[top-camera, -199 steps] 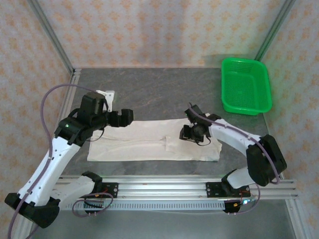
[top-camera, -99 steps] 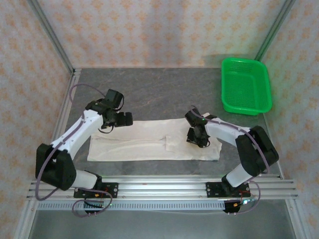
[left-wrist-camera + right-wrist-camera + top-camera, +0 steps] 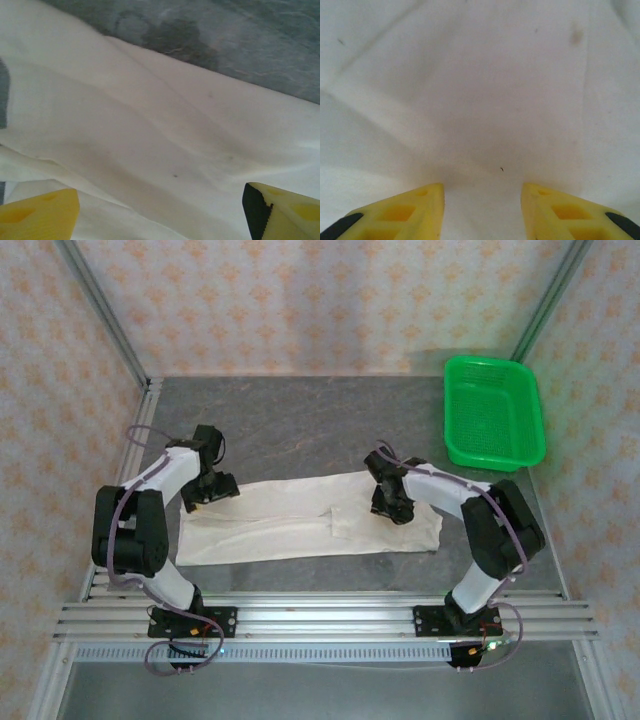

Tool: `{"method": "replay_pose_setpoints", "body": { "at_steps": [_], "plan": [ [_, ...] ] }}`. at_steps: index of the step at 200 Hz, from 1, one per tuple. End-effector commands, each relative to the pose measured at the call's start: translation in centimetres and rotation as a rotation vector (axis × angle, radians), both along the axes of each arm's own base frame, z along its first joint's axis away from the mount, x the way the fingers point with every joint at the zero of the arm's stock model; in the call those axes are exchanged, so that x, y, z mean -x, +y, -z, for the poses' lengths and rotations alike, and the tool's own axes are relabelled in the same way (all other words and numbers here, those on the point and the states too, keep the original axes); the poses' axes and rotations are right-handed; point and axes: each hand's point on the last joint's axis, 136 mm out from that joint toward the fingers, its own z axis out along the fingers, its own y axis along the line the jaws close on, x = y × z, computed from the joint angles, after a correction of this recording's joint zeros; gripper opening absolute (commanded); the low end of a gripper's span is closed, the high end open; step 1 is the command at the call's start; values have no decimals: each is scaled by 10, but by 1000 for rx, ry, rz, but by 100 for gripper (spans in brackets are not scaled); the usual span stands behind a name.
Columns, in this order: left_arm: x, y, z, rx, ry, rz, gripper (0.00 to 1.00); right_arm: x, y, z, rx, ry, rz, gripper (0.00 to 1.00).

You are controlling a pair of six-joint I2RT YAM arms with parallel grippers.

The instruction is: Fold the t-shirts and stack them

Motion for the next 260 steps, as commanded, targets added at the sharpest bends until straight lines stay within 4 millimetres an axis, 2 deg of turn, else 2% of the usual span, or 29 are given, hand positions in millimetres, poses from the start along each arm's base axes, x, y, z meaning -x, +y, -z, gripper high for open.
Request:
{"method": "replay_pose_setpoints", "body": {
  "at_steps": [1, 18, 31, 48, 59, 72, 80, 100, 113, 121, 136, 161, 185, 207, 228, 231, 236, 260],
  "plan": [
    [-19, 0, -38, 3, -166, -21, 88, -11, -10, -41, 22, -112, 15, 54],
    [-26, 1, -69, 1, -244, -21, 90, -11, -12, -64, -10, -177, 26, 67],
    [-27, 3, -84, -4, -274, -24, 91, -6, -17, -73, -19, -190, 37, 71],
    [-24, 6, -88, -2, -253, -31, 92, 1, -25, -76, -28, -170, 69, 72],
    [-21, 8, -84, 14, -219, -50, 91, 4, -24, -73, -72, -152, 82, 72],
    [-20, 11, -75, 33, -195, -71, 87, 6, -21, -67, -108, -126, 88, 67],
    [-20, 12, -68, 41, -176, -81, 81, 7, -19, -62, -118, -111, 89, 62],
    [-24, 14, -46, 60, -139, -92, 54, 7, -10, -44, -151, -66, 106, 39],
    [-29, 15, -31, 77, -119, -99, 39, 4, -4, -31, -174, -48, 131, 28],
    [-32, 17, -22, 76, -105, -103, 29, 2, -3, -24, -179, -41, 147, 26],
    [-34, 19, -3, 92, -65, -118, 17, -3, 0, -12, -170, -22, 161, 24],
    [-29, 29, 25, 117, 9, -178, 11, -16, -3, 2, -99, 3, 179, 20],
    [-23, 40, 38, 105, 58, -201, 9, -38, -5, 11, -19, 16, 192, 20],
    [-22, 50, 48, 102, 89, -212, 7, -69, -5, 19, 65, 4, 208, 21],
    [-25, 58, 51, 90, 90, -215, 7, -112, -1, 17, 115, -53, 234, 23],
    [-22, 58, 59, 96, 117, -218, 7, -118, -1, 18, 119, -57, 241, 23],
    [-22, 58, 62, 105, 123, -222, 7, -129, 1, 18, 119, -69, 250, 23],
    [-23, 51, 65, 147, 138, -239, 7, -194, 8, 17, 83, -131, 294, 23]
  ]
}}
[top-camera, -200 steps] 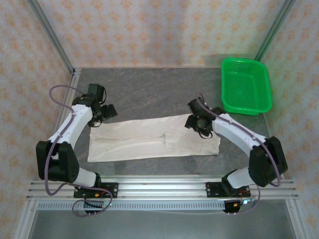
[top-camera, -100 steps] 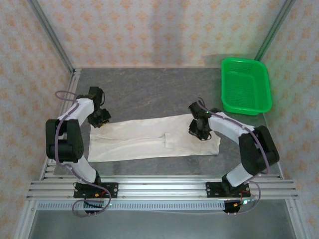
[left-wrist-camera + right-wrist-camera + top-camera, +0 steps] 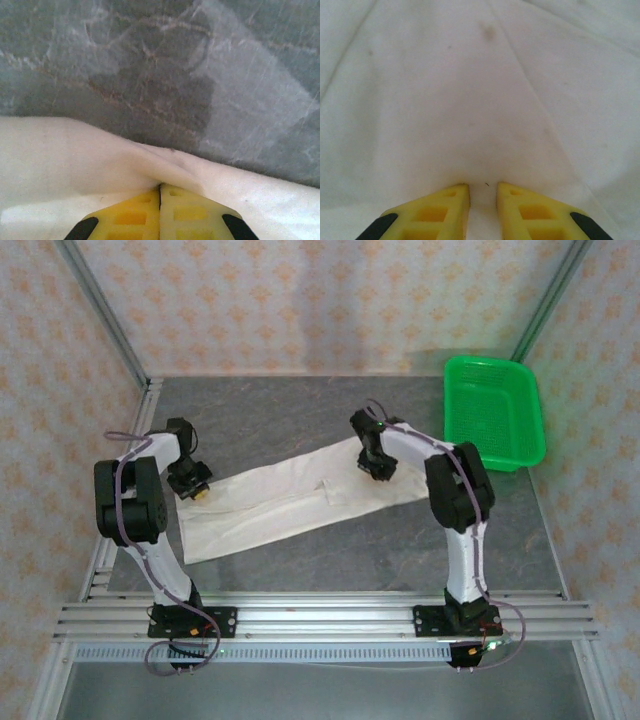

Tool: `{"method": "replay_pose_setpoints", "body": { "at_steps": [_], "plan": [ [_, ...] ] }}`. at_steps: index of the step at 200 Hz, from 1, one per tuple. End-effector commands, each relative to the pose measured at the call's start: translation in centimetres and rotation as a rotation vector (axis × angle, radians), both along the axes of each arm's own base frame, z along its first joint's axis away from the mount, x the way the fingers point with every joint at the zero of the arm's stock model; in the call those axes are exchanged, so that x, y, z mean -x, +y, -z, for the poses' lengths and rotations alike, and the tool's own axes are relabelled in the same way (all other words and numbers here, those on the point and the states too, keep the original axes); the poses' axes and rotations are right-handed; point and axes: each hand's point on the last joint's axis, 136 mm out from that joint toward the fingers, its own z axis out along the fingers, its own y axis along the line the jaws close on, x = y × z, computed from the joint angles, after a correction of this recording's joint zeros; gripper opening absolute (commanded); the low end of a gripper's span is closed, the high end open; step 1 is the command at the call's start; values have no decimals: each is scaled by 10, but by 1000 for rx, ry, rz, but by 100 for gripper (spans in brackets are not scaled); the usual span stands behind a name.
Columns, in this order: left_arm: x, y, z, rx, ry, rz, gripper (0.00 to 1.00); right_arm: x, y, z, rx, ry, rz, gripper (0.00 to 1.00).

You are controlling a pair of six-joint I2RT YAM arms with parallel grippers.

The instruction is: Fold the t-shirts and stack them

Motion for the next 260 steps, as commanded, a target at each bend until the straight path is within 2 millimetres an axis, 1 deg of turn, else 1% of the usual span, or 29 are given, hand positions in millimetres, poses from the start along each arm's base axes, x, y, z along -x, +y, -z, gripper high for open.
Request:
{"method": "replay_pose_setpoints", "body": {
  "at_steps": [1, 21, 27, 30, 33, 41, 53, 62, 66, 77, 88, 100, 112, 132, 151, 165, 183, 194, 213, 220, 222, 224, 226, 228, 230, 249, 260],
  "plan": [
    [17, -1, 30, 25, 96, -6, 7, -50, -16, 10, 59, -41, 75, 23],
    [21, -13, 28, 84, 77, -48, 7, -104, -8, 3, 20, -112, 82, 23],
    [25, -20, 29, 103, 78, -60, 6, -117, -8, 2, 25, -127, 81, 24],
    [28, -23, 31, 113, 87, -72, 6, -124, -8, -2, 28, -143, 84, 25],
    [27, -27, 24, 119, 63, -83, 6, -131, -7, -2, 29, -158, 88, 25],
    [32, -40, 22, 136, 59, -82, 6, -146, -7, 0, 24, -181, 94, 26],
    [42, -56, 22, 133, 70, -75, 6, -169, 3, 1, -59, -233, 98, 27],
    [48, -71, 22, 152, 66, -80, 5, -186, 14, 1, -130, -282, 88, 28],
    [51, -77, 23, 160, 67, -87, 5, -196, 22, -3, -166, -322, 79, 28],
    [60, -90, 24, 167, 65, -106, 5, -214, 38, -9, -270, -393, 58, 29],
    [70, -102, 25, 170, 65, -114, 5, -231, 57, -21, -383, -471, 31, 31],
    [81, -110, 24, 165, 69, -120, 5, -242, 73, -33, -486, -521, 12, 32],
    [89, -122, 23, 180, 59, -118, 5, -248, 86, -47, -564, -556, -20, 33],
    [104, -152, 21, 207, 46, -82, 4, -251, 100, -71, -644, -589, -75, 38],
    [118, -182, 24, 214, 47, -41, 4, -248, 107, -92, -695, -599, -127, 43],
    [125, -200, 27, 224, 35, -38, 4, -244, 111, -113, -721, -615, -174, 47],
    [128, -224, 22, 240, -5, -24, 5, -233, 116, -151, -735, -641, -245, 50],
    [127, -236, 16, 242, -30, -9, 5, -221, 114, -177, -699, -652, -298, 51],
    [131, -258, 6, 246, -67, 14, 5, -194, 105, -205, -632, -625, -346, 55],
    [134, -266, 4, 252, -80, 19, 5, -183, 99, -208, -613, -601, -341, 55],
    [135, -268, 3, 253, -85, 20, 5, -180, 97, -212, -608, -600, -340, 55],
    [136, -271, 3, 254, -89, 22, 5, -177, 94, -210, -603, -589, -337, 55],
    [137, -273, 2, 253, -92, 23, 5, -173, 93, -214, -600, -588, -337, 55],
    [138, -275, 2, 253, -95, 24, 5, -170, 91, -213, -597, -578, -337, 55],
    [139, -277, 2, 255, -98, 26, 5, -166, 90, -217, -593, -579, -340, 56],
    [148, -296, 1, 265, -115, 44, 6, -133, 75, -225, -559, -556, -335, 57],
    [152, -305, 1, 277, -122, 47, 6, -113, 66, -225, -539, -539, -327, 58]
  ]
}}
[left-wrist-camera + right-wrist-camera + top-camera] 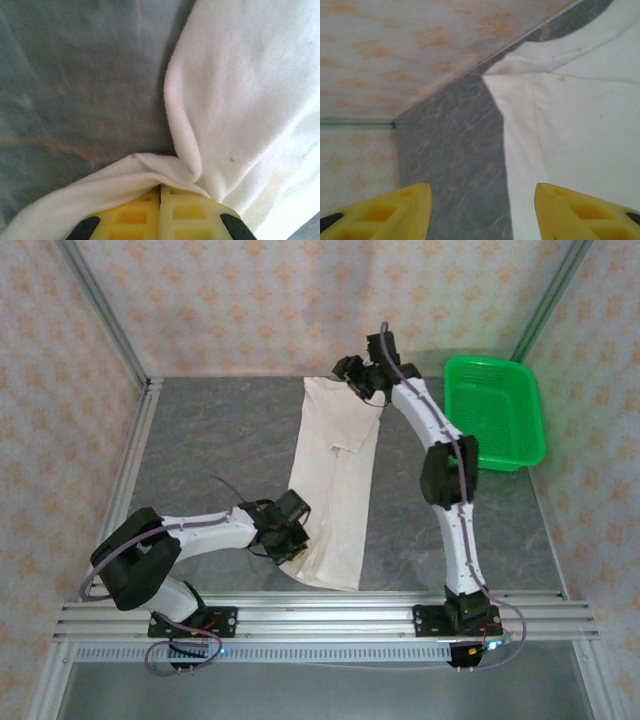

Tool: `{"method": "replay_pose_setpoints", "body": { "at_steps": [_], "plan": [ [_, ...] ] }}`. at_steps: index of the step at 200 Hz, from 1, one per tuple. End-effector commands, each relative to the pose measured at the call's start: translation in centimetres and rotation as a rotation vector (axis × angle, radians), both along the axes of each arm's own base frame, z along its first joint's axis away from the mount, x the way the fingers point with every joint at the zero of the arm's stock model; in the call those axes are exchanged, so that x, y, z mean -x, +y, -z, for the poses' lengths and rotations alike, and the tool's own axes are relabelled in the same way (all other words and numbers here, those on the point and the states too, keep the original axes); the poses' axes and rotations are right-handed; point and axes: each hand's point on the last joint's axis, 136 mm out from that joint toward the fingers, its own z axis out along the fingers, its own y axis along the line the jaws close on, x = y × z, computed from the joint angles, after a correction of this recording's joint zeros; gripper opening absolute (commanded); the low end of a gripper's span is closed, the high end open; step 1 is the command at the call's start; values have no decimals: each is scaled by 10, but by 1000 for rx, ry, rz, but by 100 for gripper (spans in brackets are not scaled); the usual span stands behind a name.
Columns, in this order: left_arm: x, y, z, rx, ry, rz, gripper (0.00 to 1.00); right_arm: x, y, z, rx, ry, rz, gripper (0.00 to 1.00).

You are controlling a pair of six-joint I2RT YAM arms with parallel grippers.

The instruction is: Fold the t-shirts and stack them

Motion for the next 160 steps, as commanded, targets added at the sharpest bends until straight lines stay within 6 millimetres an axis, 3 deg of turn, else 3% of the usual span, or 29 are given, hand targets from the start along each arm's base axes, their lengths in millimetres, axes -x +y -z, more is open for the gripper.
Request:
{"method": "replay_pose_setpoints", "body": {
  "at_steps": [1, 28, 48, 60, 80, 91, 102, 122, 160],
  "plan": [
    [3, -10, 2, -18, -19, -81, 6, 44, -18, -35, 60, -35, -14, 58],
    [3, -27, -21, 2, -94, -61, 14, 98, -41, -29, 99, 10, 6, 59],
    [6, -16, -42, -37, -143, -43, 27, 144, -58, -11, 105, 72, 33, 61],
    [5, -1, -54, -46, -187, -64, 36, 176, -65, 9, 125, 122, 38, 61],
    [-3, 25, -77, -19, -292, -111, 60, 227, -69, 53, 170, 208, 13, 61],
    [-11, 37, -81, 12, -292, -123, 65, 248, -70, 78, 189, 260, 8, 61],
    [-21, 45, -82, 39, -281, -112, 67, 258, -68, 94, 197, 264, 9, 61],
    [-48, 55, -86, 5, -300, -37, 68, 259, -63, 116, 204, 277, 30, 61],
    [-86, 47, -79, 29, -298, 71, 66, 250, -57, 160, 330, 372, 46, 58]
  ]
}}
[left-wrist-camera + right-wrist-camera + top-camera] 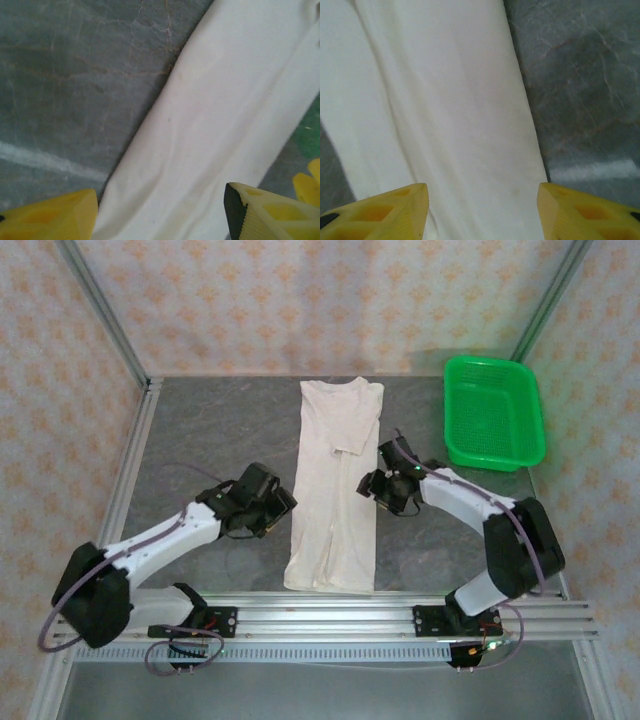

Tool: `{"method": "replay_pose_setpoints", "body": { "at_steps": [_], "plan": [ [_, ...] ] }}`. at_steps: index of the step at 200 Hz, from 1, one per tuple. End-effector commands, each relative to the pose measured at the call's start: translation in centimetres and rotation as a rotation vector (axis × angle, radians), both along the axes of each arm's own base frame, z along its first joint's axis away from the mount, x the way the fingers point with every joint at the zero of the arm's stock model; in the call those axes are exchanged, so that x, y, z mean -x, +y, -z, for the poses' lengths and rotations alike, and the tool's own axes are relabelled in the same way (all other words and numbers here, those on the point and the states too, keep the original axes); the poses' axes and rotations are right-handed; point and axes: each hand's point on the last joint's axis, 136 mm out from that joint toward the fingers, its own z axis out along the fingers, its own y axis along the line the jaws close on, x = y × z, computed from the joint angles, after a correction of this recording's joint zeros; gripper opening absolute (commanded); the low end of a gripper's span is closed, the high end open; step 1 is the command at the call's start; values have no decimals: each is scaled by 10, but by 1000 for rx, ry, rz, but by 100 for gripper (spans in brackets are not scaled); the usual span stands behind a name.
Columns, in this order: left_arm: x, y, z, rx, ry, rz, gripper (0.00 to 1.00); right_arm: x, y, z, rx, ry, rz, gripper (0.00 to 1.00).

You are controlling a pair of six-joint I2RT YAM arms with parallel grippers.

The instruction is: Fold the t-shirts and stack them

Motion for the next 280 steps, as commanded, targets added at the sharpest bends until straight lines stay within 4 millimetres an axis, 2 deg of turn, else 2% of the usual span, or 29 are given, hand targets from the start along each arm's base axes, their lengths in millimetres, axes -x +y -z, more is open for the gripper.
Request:
{"method": "replay_pose_setpoints", "body": {
  "at_steps": [1, 29, 55, 68, 94, 120, 140, 167, 185, 208, 233, 255, 280],
  "plan": [
    [-14, -10, -4, 7, -24, 157, 65, -24, 2, 10, 70, -38, 45, 58],
    [-13, -15, 7, 55, 11, 179, 62, -29, -13, 30, 199, 0, 80, 56],
    [7, -8, 13, 67, 49, 197, 59, -42, -19, 43, 274, 11, 94, 55],
    [20, -4, 15, 85, 63, 196, 59, -50, -16, 47, 284, 16, 87, 54],
    [49, 13, 20, 61, 87, 199, 58, -68, -8, 45, 283, -8, 92, 54],
    [74, 26, 38, 68, 121, 170, 58, -91, -6, 40, 208, -39, 144, 54],
    [82, 31, 47, 77, 128, 149, 58, -108, 0, 38, 171, -48, 126, 54],
    [88, 29, 44, 102, 123, 164, 59, -130, 12, 34, 137, -38, 95, 54],
    [92, 26, 41, 129, 121, 183, 59, -136, 15, 33, 136, -29, 87, 54],
    [99, 20, 36, 199, 102, 192, 59, -130, 21, 25, 86, -62, 95, 55],
    [117, 17, 43, 255, 137, 207, 57, -109, 25, -7, 40, -116, 84, 57],
    [131, 15, 54, 261, 166, 237, 57, -73, 21, -35, 42, -138, 60, 60],
    [127, 6, 56, 286, 141, 255, 57, -18, 15, -53, 14, -133, 47, 62]
  ]
}}
